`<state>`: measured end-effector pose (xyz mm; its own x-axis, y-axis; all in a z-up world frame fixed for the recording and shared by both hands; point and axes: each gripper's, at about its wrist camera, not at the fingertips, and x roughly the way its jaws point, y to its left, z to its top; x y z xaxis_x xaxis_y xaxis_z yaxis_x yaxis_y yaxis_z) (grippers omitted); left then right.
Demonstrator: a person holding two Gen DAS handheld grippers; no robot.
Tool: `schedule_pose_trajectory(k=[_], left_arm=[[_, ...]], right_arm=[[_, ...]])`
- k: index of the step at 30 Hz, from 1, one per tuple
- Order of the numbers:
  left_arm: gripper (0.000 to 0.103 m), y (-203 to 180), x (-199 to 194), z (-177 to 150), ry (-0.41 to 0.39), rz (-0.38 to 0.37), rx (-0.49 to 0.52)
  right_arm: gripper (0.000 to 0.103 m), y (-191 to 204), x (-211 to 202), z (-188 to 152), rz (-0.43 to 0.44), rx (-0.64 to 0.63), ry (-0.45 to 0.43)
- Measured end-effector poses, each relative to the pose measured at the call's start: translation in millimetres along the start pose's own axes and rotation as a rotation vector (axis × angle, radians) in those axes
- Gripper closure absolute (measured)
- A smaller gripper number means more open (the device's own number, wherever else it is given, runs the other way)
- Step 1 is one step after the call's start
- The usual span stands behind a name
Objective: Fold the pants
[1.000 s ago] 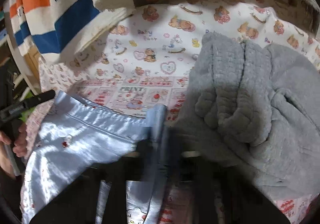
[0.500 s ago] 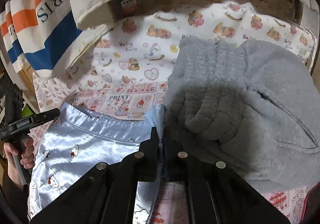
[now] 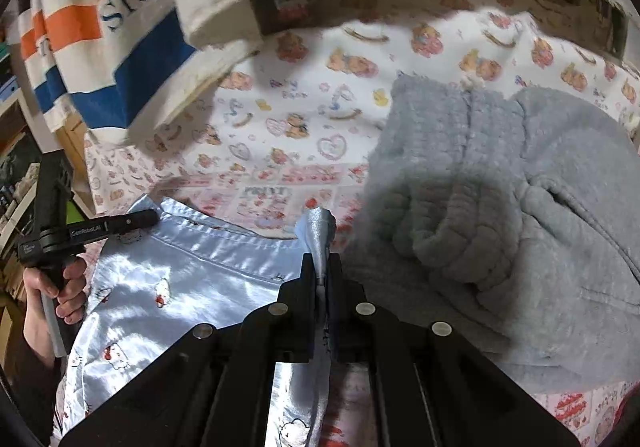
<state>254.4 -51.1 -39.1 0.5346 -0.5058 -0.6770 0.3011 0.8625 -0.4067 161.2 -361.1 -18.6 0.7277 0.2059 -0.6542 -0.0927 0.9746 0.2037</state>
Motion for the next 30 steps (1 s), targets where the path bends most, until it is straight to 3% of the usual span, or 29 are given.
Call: schedule_pose_trajectory(k=[5, 12, 15, 18, 23, 30], left_arm=[[0.1, 8, -20, 12, -0.067, 0.056, -0.016], [0.1, 11, -35, 53, -0.138, 0.151, 0.027], [0.1, 14, -44, 65, -0.181, 0.145, 0.021], [0.1, 18, -61, 70, -0.217, 0.091, 0.004], [0.1, 6, -95, 55, -0.242, 0.05, 0.048], [0.1, -26, -148, 4, -0.26, 0.036, 0.155]], right_arm=[[0.098, 9, 6, 12, 0.006, -0.02, -0.04], [0.099, 25, 21, 69, 0.012, -0.022, -0.09], [0.099, 32, 21, 88, 0.02, -0.028, -0.127], [0.099, 35, 6, 98, 0.047, -0.033, -0.156], [0.099, 38, -27, 89, 0.098, -0.06, -0.173], [0.099, 47, -79, 42, 0.113, -0.114, -0.181]])
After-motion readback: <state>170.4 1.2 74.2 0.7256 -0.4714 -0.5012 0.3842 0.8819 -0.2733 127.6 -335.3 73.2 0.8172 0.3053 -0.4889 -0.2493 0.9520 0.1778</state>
